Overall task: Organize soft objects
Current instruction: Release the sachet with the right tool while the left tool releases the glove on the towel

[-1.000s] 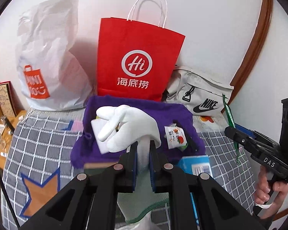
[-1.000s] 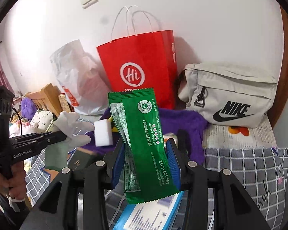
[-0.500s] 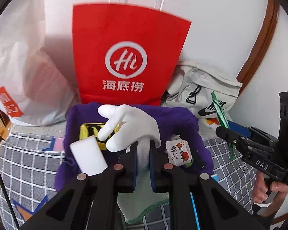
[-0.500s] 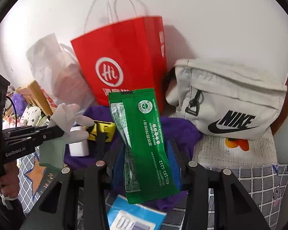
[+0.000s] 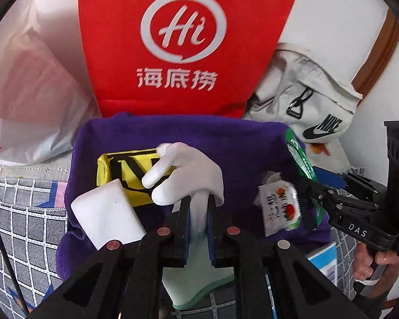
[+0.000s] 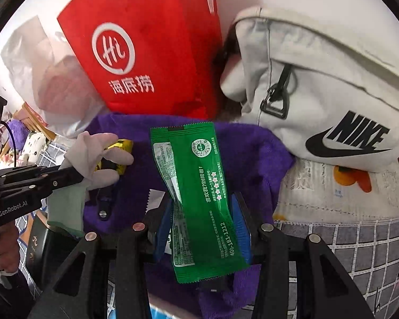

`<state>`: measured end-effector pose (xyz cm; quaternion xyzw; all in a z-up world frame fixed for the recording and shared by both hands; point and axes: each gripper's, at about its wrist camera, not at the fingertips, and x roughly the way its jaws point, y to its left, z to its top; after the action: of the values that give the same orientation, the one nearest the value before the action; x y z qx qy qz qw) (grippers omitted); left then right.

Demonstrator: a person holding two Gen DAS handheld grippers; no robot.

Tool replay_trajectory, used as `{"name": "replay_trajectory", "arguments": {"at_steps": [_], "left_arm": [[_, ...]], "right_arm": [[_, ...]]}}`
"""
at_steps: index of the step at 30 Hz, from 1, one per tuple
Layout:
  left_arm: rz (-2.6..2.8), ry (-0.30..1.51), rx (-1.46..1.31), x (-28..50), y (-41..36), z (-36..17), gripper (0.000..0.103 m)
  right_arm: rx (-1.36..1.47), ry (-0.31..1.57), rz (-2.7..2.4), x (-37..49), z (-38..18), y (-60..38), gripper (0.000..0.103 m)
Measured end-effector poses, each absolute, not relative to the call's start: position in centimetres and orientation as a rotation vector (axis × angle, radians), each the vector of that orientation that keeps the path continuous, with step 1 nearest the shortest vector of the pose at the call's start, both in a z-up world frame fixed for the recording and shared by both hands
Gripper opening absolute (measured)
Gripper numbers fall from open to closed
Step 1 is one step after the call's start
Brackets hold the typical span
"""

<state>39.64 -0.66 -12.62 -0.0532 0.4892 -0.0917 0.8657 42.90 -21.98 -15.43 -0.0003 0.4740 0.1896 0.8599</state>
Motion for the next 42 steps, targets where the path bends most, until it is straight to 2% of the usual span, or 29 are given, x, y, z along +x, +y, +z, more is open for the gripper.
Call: {"name": "replay_trajectory", "arguments": {"at_steps": [15,18,20,24,25,27,32,42], "left_arm": [[-0.187,1.073,-0.116,41.2,-0.7,-14.3,0.011],[-0.188,1.079,-0.129,41.3,-0.4,-14.5,0.011],[-0.191,1.085,-0.147,41.4,-0.2,-14.6,0.011],[-0.206,1.084,-0.177,41.3,0.6,-14.4,0.017],[-0.205,1.08,-0.184,41.2,0.8,-14.3,0.02],[-0.209,1.074,-0.198,41.1,1.0,-14.1,0.03],[-0.195,1.054,-0.208,40.1,1.5,-12.8,0.046],[-0.16,0.971,-0.209,35.6,3.6,-8.5,0.048]], "right_arm": [[-0.013,1.063,0.405,43.7,-17.8,-21.0,0.044],[-0.011,1.068,0.405,43.9,-18.0,-20.9,0.046],[-0.009,1.068,0.407,44.0,-18.0,-20.8,0.05],[-0.013,1.045,0.411,43.9,-17.7,-20.6,0.068],[-0.013,1.035,0.411,43.8,-17.4,-20.6,0.069],[-0.009,1.019,0.419,43.4,-16.9,-20.7,0.069],[0.011,0.973,0.434,42.2,-15.0,-20.9,0.069],[0.052,0.891,0.448,37.0,-10.4,-21.5,0.069]]}}
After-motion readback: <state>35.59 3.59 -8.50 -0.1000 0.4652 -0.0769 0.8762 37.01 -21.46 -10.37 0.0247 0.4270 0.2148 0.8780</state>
